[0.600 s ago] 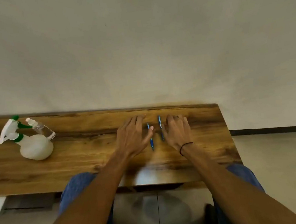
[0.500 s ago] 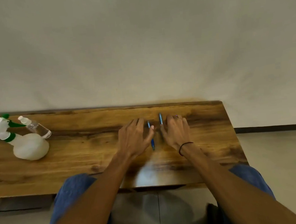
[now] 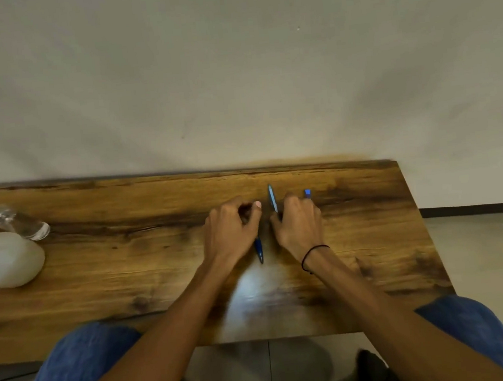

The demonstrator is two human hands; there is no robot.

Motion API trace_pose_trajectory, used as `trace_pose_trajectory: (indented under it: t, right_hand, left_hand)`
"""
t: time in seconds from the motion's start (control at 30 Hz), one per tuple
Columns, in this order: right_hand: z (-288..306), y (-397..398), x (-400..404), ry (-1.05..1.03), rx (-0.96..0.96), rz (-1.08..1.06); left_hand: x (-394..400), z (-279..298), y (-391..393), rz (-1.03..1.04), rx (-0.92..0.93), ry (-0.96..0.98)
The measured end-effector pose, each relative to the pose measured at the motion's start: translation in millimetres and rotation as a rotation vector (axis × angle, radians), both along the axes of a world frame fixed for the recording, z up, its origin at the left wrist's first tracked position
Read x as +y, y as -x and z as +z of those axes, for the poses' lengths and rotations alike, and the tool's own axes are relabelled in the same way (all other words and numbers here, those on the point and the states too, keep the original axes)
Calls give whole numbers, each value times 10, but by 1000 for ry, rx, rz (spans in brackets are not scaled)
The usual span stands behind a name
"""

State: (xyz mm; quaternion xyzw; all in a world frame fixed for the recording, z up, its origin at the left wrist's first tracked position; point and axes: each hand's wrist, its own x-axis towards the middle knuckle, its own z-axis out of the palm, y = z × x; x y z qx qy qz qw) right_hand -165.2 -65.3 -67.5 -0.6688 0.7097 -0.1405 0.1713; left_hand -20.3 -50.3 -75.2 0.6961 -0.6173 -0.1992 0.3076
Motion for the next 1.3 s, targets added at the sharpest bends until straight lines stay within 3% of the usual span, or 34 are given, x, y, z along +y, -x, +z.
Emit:
trace_pose_trajectory:
  t: [0.3,0.5,0.67,0.83,1.3]
  right_hand:
    - [181,-28,58,64,-144,-13]
    - [224,-46,65,-20,-225,26]
    - [309,169,-167,-36,-432,-57]
    - [367,256,-274,-97,-852,-97]
    - [426,433,-351,-93,-1051,-61]
  left_hand:
    - [-201,32,154,-28,220,-85]
    - [-303,-11,162,-5,453,-188]
    - [-311,49,138,-90,506,-185]
    - [-258,72,177,-219,394,-144]
    - [-218,230,193,-343,261,-8]
